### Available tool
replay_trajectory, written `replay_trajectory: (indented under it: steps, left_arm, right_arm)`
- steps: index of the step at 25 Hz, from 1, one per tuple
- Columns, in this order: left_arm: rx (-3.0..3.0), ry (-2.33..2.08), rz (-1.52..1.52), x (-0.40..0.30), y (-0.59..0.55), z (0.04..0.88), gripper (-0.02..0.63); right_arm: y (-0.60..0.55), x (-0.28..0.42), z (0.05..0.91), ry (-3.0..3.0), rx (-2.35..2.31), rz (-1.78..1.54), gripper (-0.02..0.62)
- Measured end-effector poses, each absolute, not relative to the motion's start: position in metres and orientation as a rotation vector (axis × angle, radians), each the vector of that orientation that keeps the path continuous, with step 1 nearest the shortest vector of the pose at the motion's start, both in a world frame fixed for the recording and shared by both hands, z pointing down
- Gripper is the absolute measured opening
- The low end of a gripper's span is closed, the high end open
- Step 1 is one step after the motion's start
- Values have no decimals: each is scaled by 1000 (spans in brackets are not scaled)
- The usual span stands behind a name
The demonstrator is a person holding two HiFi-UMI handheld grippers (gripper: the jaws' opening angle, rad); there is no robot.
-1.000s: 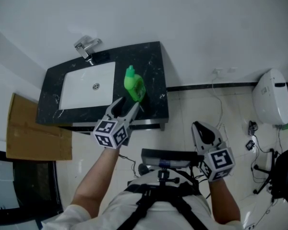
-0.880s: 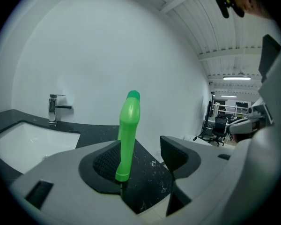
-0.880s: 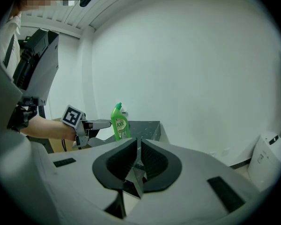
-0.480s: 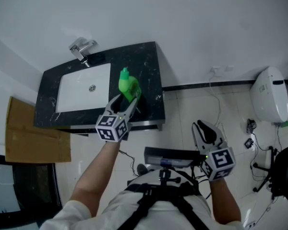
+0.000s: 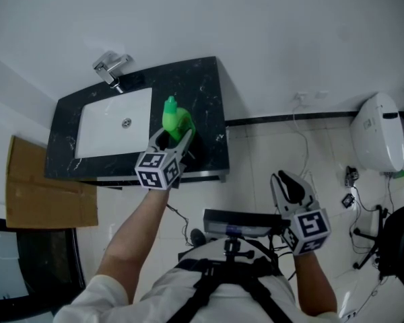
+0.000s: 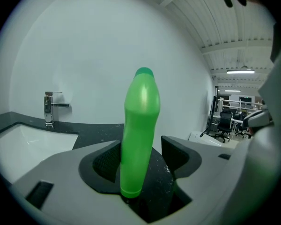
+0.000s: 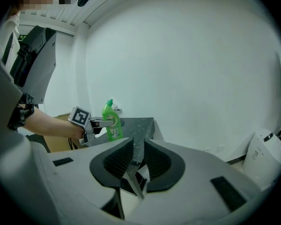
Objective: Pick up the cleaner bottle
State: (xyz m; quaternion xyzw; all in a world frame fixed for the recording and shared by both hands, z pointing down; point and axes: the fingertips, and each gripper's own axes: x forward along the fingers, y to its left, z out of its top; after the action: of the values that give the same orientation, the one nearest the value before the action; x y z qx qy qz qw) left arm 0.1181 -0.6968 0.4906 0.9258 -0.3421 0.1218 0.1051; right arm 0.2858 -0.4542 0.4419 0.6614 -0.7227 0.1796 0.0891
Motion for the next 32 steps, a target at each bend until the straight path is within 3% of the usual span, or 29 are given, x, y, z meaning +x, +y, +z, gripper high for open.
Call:
replay_trajectory:
  steps: [32]
  left_arm:
    - [2806, -1085, 435, 146, -732, 509, 230]
  right_arm:
    - [-460, 293, 458, -2075, 1925, 642, 66]
